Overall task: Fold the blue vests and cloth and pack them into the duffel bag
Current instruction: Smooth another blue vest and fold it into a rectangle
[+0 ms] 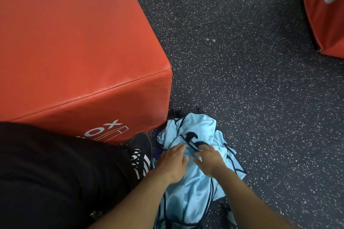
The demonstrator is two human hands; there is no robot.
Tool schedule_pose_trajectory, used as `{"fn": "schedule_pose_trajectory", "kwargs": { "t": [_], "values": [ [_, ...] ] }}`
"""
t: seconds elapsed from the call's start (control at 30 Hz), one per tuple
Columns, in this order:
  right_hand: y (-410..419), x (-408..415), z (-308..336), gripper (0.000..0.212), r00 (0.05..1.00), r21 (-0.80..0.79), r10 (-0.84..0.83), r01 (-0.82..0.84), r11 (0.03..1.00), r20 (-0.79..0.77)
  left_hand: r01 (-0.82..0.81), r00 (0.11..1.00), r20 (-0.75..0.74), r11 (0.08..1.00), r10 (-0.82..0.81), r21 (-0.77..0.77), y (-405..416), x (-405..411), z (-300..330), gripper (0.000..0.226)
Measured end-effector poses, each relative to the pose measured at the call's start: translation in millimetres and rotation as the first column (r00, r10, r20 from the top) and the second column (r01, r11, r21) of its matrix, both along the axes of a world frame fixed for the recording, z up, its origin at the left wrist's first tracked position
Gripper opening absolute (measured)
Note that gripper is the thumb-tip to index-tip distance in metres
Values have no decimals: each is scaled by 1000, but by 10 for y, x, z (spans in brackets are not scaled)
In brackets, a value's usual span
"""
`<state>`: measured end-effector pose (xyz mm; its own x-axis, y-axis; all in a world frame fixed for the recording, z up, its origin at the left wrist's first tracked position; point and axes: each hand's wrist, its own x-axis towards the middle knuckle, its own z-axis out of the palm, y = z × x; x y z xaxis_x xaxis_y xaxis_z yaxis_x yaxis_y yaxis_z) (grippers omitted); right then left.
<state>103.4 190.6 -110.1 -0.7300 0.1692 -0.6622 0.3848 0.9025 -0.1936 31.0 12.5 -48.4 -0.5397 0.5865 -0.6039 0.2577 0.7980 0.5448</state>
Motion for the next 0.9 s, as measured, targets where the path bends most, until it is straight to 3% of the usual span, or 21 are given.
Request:
{"fn": "schedule_pose_trajectory", "kwargs": {
  "t": [0.13,0.33,0.53,0.9],
  "values": [
    [17,51,4,43,1000,41,-3,4,999,-22,1,1000,-1,1000,-1,11,12,5,39,57],
    [83,173,234,28,904,-33,-129,127,991,-408,7,1000,-7,998,-6,57,43,-18,178,57],
    [33,235,770,25,768,-131,-180,126,983,-615,35,994,-111,980,-13,194,122,-98,543,56],
    [-236,93,2175,20,570,-399,-367,73,914,-735,47,987,-154,851,40,524,79,-267,1639,65]
  ]
}}
